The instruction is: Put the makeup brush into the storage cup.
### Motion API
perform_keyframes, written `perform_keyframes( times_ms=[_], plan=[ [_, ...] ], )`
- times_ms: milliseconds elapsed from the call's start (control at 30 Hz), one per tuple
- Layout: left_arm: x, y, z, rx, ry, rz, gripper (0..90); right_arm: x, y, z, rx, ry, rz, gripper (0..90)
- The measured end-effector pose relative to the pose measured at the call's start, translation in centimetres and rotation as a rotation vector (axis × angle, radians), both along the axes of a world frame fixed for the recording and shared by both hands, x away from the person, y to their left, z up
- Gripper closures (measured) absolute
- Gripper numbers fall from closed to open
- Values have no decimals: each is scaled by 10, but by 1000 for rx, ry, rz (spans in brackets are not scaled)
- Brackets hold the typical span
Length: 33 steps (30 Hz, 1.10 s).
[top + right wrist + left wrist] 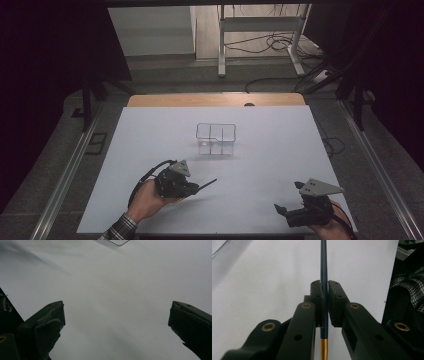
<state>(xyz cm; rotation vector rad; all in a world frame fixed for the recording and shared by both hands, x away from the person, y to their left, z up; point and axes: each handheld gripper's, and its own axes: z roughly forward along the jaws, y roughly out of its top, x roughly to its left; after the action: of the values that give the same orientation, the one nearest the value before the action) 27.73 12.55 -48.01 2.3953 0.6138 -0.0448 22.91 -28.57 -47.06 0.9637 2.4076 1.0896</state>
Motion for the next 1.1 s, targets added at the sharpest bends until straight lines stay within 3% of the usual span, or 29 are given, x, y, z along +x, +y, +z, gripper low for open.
perform_keyframes(
  times_ms=[333, 600, 767, 1100],
  plan=[
    [-11, 0, 3, -80, -6, 10, 841, -2, 10, 4, -47, -34, 57, 16],
    [-14, -1, 6, -149, 5, 8, 841, 0, 24, 9, -42, -14, 94, 14],
    [-14, -4, 6, -170, 19, -4, 841, 1, 33, 10, -63, -31, 111, 7],
    [-12, -6, 7, -192, 40, -20, 841, 2, 49, 11, -86, -19, 133, 0]
  ],
)
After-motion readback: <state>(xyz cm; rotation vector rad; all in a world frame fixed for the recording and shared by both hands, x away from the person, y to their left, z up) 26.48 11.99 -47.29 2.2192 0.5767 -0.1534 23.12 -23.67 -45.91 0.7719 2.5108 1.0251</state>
